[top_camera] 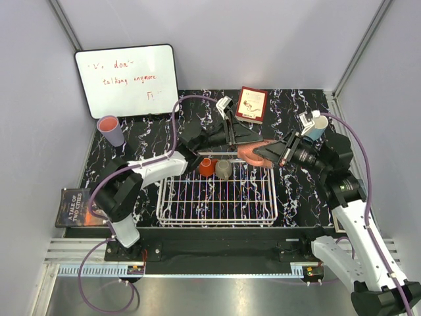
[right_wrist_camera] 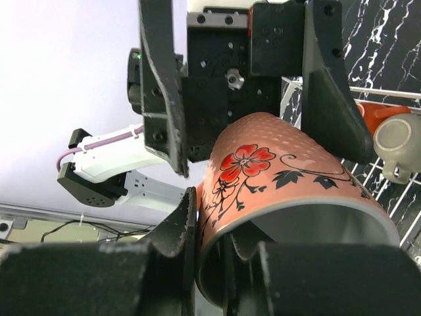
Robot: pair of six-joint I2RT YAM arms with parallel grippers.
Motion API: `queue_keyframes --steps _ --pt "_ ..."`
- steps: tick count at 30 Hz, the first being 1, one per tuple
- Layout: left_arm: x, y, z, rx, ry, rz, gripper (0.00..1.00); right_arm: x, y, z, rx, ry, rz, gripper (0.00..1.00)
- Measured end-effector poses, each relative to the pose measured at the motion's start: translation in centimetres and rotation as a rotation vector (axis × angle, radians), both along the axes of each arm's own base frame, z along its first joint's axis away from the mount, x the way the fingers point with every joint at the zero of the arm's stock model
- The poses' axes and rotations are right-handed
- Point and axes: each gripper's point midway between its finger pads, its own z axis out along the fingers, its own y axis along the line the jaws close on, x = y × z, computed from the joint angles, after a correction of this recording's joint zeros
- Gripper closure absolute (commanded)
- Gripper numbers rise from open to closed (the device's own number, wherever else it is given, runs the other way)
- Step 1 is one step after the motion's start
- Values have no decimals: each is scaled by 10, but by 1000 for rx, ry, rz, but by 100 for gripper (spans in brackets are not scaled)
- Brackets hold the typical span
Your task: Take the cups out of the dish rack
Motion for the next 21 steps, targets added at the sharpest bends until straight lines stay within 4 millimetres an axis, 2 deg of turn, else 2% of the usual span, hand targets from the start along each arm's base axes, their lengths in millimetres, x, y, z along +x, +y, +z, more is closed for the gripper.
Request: queue_keyframes --steps 3,7,10,14,16,18,21 --pt "2 0 2 12 -2 -9 1 -3 -3 -3 -13 3 -14 100" --pt "27 11 -3 56 5 44 1 -4 -8 -12 -63 20 -46 100" --pt "65 35 -16 124 46 160 1 2 -19 -14 -145 36 -123 100" --pt "102 80 -32 260 92 360 1 26 -53 -6 -311 53 -337 100" --pt "103 96 -34 333 79 432 1 43 -77 -6 -420 89 -476 100" --pt "92 103 -34 395 61 458 1 60 -105 -8 -543 132 -621 100" --pt "75 113 -38 471 38 478 1 82 -143 -23 -696 230 -783 100"
